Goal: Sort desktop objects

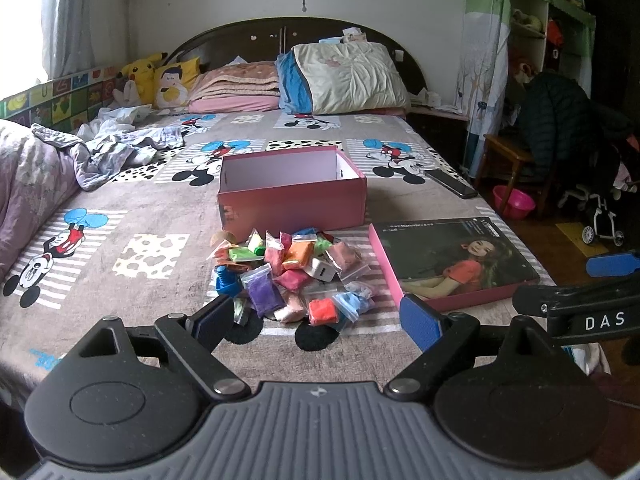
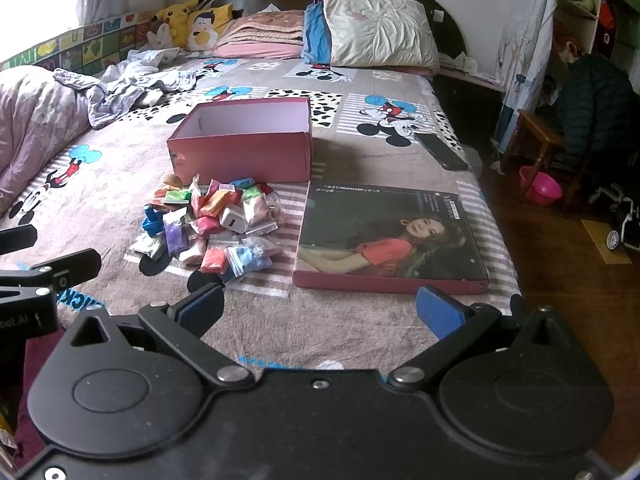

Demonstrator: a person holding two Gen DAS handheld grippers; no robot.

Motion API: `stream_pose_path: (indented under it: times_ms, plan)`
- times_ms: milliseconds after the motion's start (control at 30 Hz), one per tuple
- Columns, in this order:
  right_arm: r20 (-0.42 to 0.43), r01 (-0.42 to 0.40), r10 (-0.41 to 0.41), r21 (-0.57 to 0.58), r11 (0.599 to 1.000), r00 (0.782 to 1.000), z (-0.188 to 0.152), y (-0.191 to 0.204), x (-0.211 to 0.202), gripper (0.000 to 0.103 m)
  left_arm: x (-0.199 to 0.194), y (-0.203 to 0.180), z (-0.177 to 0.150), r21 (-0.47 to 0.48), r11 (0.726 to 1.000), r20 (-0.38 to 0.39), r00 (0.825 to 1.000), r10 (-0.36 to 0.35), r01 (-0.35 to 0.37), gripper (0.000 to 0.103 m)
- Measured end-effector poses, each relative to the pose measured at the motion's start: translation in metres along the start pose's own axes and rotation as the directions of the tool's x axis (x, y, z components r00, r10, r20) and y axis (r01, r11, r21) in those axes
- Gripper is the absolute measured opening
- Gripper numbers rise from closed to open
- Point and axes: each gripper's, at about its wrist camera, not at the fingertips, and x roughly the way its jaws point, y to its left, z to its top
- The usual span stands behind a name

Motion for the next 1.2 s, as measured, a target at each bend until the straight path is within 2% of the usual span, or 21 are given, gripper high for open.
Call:
stream_pose_path:
  times_ms: [667, 767, 900, 1033, 1200]
  plan:
    - [-0.009, -0.008, 0.008, 0.008, 1.0, 1.0, -0.001, 0.0, 0.006, 0.102, 0.01, 0.003, -0.004, -0.004, 1.0, -0.016, 1.0, 0.017, -0.017, 0.09]
    - [-0.013, -0.043, 0.043, 0.006, 0.999, 0.999, -0.004, 0.0, 0.013, 0.102, 0.017, 0.009, -0.007, -0.005, 1.0, -0.011, 1.0, 0.011, -0.011, 0.09]
    - [-0.021, -0.134, 0.136, 0.07, 0.988, 0.99, -0.009, -0.007, 0.029, 0.102, 0.027, 0.021, -0.013, -0.026, 1.0, 0.005, 1.0, 0.011, -0.011, 0.09]
    - [-0.015, -0.126, 0.127, 0.05, 0.991, 0.992, -0.008, -0.006, 0.046, 0.102, 0.044, 0.035, -0.021, -0.044, 0.999, 0.019, 1.0, -0.007, 0.008, 0.09]
    - [0.03, -0.143, 0.142, 0.033, 0.989, 0.989, -0.003, -0.005, 0.071, 0.102, 0.075, 0.047, -0.03, -0.008, 1.0, 0.014, 1.0, 0.002, -0.002, 0.09]
